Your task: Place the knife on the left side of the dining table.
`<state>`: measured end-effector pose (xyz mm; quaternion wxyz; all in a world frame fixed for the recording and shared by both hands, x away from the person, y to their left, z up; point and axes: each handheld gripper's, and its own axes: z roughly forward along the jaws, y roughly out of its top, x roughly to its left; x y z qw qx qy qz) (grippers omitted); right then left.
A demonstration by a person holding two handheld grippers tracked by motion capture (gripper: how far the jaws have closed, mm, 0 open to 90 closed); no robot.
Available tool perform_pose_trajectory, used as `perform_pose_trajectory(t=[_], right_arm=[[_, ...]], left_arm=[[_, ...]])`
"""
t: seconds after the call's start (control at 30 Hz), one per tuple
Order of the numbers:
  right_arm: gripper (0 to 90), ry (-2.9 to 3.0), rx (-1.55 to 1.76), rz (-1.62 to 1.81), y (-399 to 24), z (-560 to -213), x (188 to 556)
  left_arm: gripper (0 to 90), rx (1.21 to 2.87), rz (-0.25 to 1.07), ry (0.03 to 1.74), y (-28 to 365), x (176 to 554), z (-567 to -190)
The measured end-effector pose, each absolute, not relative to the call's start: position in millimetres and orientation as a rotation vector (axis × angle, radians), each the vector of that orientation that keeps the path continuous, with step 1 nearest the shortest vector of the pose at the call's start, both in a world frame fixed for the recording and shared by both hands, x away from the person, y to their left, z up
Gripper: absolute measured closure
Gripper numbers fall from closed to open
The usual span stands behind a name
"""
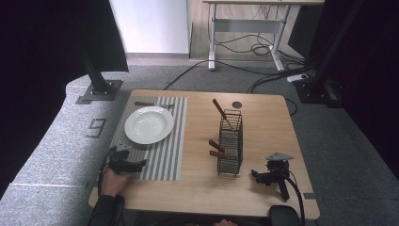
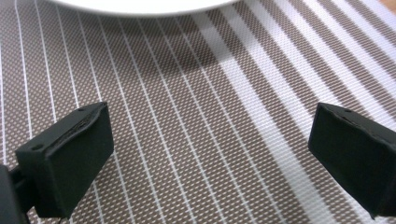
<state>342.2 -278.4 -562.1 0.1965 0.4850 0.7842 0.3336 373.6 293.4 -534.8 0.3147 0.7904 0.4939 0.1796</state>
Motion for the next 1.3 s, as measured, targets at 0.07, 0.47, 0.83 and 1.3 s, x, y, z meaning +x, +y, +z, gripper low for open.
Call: perform_pose_trajectory(t=[0.07,0.47,0.83,1.3], right_arm=[[0.0,2.196,1.358,0.934,-278,-562,342],[0.0,2.196,1.358,0.934,-278,-562,342],[0.0,2.196,1.358,0.934,-278,-562,342],[0.0,2.196,1.358,0.934,-278,-562,342]], left_arm=[[0.0,2.081,0.469,1.302,292,374,-531],[0.0,2.056,0.445,1.285,279,387,-505],[0.5,2.059,0.45,1.265,265,399,-484],[0.2,2.053,0.437,1.245,242,416,-460]])
